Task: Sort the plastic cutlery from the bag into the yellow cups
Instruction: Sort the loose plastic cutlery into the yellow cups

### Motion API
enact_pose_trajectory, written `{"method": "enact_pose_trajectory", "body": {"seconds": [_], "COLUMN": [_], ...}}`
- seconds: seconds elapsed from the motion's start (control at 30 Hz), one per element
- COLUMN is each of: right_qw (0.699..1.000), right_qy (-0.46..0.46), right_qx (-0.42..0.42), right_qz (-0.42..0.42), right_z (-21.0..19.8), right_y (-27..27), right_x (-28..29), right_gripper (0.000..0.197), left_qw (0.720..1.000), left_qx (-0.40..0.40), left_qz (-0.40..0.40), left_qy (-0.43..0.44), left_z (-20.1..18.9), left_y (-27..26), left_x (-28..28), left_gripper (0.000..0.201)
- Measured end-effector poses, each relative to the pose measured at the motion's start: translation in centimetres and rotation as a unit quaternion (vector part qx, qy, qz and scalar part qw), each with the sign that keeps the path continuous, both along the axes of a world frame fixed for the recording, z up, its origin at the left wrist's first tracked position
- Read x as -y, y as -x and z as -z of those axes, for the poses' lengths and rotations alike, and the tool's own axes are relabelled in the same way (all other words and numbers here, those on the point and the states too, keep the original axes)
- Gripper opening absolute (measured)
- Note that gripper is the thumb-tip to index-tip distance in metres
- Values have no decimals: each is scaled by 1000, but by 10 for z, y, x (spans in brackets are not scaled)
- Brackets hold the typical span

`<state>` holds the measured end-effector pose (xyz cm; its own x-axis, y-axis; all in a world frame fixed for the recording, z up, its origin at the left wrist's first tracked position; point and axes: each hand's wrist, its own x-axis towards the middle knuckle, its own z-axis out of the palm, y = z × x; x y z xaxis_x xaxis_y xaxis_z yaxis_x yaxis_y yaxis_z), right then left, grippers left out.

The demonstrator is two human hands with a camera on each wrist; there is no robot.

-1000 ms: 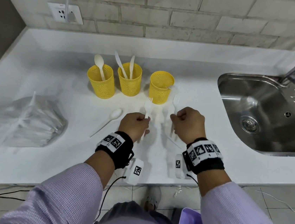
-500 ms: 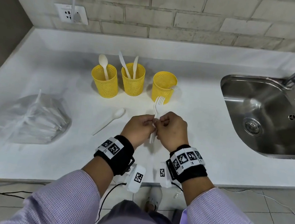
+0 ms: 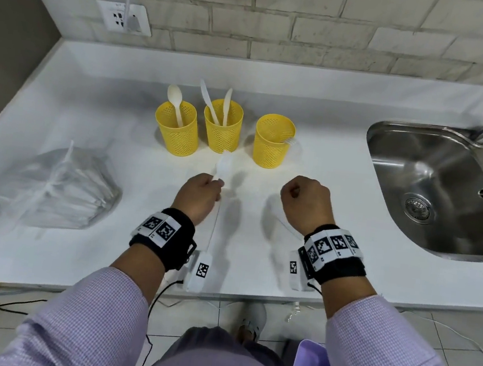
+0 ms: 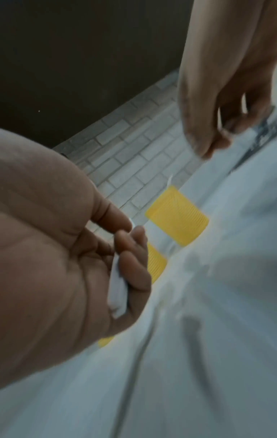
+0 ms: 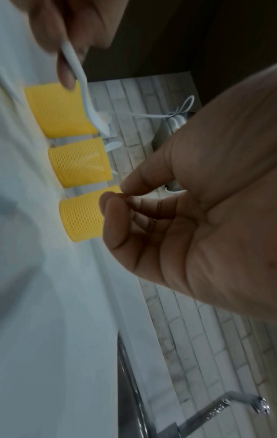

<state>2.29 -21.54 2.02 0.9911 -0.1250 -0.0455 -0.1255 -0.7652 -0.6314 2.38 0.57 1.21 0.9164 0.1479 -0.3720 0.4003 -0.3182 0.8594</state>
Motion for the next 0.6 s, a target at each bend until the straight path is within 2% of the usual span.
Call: {"method": "enact_pose_trajectory", "body": {"seconds": [0.07,0.17,0.23,0.37,0.47,0.6], "right_qw": [999,997,993,986,979,970], "right_qy": [22,38,58,102,144,183], "right_qx": [-25,-70,-99,-127,-128,-138], "right_qz": [-3,-2,-8,-40,-58,-73], "right_z": [7,20,28,40,43,42], "right_y": [1,4,7,14,15,12], "right_x": [10,18,19,14,10,5], "right_gripper": [13,10,16,26,25,18], "left_qw": [994,980,971,959,946,931], "left_qx": [0,-21,-29,-31,-34,-48], "left_qz": [41,84,105,124,145,173], "left_qy": [-98,-181,-211,-253,-289,-319], "left_z": [2,6,8,12,17,20], "left_y": [0,5,10,17,21,25], "left_x": [-12,-18,-18,-11,-7,-3], "left_gripper": [19,21,24,44,38,48]}}
